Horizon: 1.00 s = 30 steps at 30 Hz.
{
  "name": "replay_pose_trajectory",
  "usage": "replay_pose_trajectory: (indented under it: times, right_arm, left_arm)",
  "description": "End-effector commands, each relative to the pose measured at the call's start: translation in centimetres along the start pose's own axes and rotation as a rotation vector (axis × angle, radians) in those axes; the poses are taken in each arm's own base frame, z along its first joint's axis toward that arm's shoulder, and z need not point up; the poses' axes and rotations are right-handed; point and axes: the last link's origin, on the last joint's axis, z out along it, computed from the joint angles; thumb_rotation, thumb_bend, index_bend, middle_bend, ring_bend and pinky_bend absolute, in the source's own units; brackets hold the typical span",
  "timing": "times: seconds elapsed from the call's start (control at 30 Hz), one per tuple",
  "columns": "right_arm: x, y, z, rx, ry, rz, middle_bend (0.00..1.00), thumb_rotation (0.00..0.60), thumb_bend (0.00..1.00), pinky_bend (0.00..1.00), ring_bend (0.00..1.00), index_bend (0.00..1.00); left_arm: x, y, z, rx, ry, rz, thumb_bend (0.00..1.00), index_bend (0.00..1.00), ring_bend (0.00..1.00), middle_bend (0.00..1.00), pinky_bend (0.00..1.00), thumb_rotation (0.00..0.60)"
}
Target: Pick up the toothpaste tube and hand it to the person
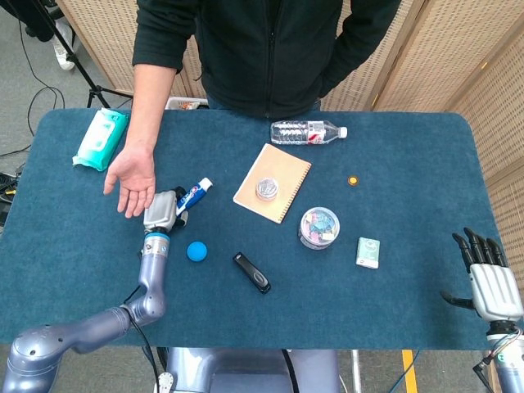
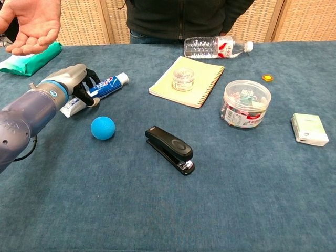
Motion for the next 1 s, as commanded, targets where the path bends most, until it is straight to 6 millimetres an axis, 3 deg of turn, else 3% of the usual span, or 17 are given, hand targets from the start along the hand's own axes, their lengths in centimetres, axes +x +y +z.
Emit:
replay_pose_trajectory:
  times: [0.03,0.2,0.43,0.77,1.0]
  right_arm:
    - [0.0,0.0,0.0,0.001,0.002,-0.001,0.0,0.6,0.0,0.0,0.0,0.06]
    - [0.0,0.0,-0.1,0.002,0.001,0.002,0.0,0.6,0.0,0.0,0.0,0.06]
    - [-0.1,-0.2,-0.2,0.007,-0.003,0.004,0.0,0.6,0.0,0.0,0.0,0.06]
    - [-0.5,-0.7,-0.3,0.022,-0.018,-0.014,0.0,0.6,0.0,0.0,0.0,0.06]
    - [-0.9,-1.1,-0.3,0.032,-0.028,-0.027,0.0,0.6,0.0,0.0,0.0,0.06]
  left_arm:
    - [0.0,-0.2,-0.1,0.005,0.005,0.008,0.54,0.71,0.47,0.57,0.59,0.6]
    - [0.8,-1.4,-0.6,-0.019,0.034,0.022,0.55,0.72,0.48,0.57,0.59,0.6]
    - [3.7,-5.1,-1.3,-0.02,0.098,0.049,0.56,0.73,0.48,0.57,0.59,0.6]
    - [7.5,-14.1,-2.6,0.101,0.048,0.189,0.57,0.73,0.48,0.57,0.59,0.6]
    - [9.6,-19.5,-4.7,0.161,0.056,0.26,0.57,0.73,0.48,0.57,0.59,0.6]
